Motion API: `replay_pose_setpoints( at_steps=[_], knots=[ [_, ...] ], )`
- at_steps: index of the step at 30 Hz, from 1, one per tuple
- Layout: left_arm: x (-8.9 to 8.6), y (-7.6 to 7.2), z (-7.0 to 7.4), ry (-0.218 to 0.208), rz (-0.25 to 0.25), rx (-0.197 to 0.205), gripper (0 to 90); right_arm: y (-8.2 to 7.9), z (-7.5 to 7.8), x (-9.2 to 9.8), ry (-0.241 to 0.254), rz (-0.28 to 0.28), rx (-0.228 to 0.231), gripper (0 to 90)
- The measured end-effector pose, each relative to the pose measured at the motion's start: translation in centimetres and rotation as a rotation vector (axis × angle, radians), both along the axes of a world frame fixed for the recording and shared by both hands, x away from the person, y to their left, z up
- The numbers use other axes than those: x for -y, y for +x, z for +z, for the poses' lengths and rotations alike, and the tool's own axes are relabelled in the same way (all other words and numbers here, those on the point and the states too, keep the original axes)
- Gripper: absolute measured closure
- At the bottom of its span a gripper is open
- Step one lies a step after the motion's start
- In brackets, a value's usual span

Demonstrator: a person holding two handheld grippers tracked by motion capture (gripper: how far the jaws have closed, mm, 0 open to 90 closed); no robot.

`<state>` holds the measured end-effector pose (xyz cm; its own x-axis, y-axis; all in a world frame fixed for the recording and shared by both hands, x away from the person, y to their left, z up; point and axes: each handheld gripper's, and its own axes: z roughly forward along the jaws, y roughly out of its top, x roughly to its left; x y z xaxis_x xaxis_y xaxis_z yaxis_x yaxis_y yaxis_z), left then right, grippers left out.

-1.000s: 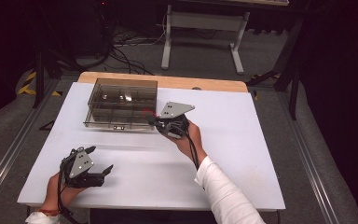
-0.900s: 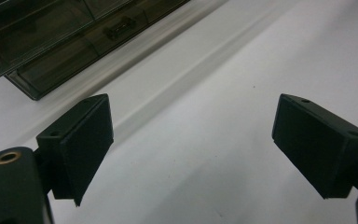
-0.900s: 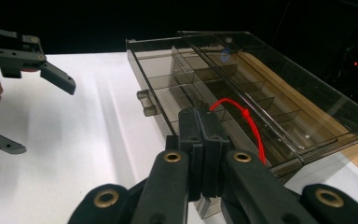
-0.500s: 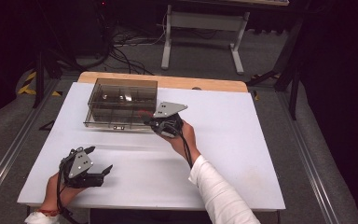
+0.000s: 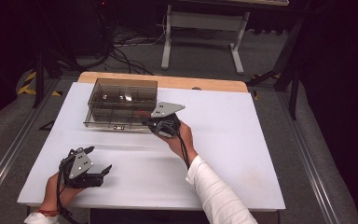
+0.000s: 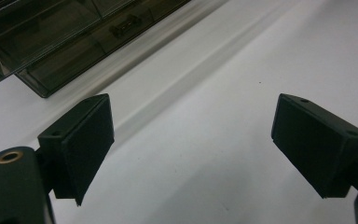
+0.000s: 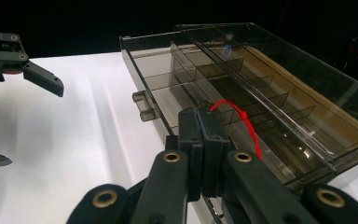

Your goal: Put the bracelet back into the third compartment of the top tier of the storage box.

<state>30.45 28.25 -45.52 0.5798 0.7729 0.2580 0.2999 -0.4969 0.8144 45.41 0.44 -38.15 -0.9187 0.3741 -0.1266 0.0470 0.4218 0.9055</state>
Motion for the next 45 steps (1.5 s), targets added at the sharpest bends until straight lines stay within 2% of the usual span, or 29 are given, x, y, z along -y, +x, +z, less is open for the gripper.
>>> replay_pose_setpoints(
  at_steps=[7, 13, 16, 19, 28, 32, 34, 38, 40, 45],
  knots=[
    [0.1, 0.0, 0.0, 0.005, -0.005, -0.001, 13.9, 0.3, -0.3, -0.2, -0.007, -0.016, -0.006, 89.4],
    [0.1, 0.0, 0.0, 0.009, -0.004, -0.003, 13.9, 0.3, -0.5, -0.3, -0.017, -0.038, -0.008, 82.8],
    [0.1, 0.0, -0.1, 0.003, -0.001, -0.007, 13.9, 0.3, -0.3, 0.0, -0.009, -0.06, 0.002, 77.1],
    [0.1, 0.0, 0.0, 0.005, -0.005, -0.006, 13.8, 0.1, -0.1, 0.3, 0.016, -0.09, 0.008, 66.9],
    [0.0, 0.1, 0.0, -0.001, -0.001, -0.009, 13.8, -0.3, 0.7, 1.3, 0.05, -0.1, 0.02, 64.2],
    [-0.1, 0.2, -0.1, -0.004, 0.002, -0.014, 13.7, -0.5, 1.0, 1.8, 0.057, -0.13, 0.035, 53.3],
    [-0.1, 0.2, -0.1, -0.007, 0.002, -0.014, 13.7, -0.5, 1.1, 2.0, 0.067, -0.166, 0.044, 43.6],
    [-0.1, 0.1, 0.0, -0.018, 0.006, -0.013, 13.7, -0.4, 1.3, 2.7, 0.092, -0.212, 0.046, 33.0],
    [-0.2, 0.2, 0.0, -0.016, 0.008, -0.015, 13.7, -0.5, 1.4, 3.0, 0.116, -0.22, 0.029, 28.5],
    [-0.2, 0.3, -0.1, -0.017, 0.012, -0.02, 13.7, -0.7, 1.6, 3.8, 0.123, -0.269, 0.057, 16.8]
  ],
)
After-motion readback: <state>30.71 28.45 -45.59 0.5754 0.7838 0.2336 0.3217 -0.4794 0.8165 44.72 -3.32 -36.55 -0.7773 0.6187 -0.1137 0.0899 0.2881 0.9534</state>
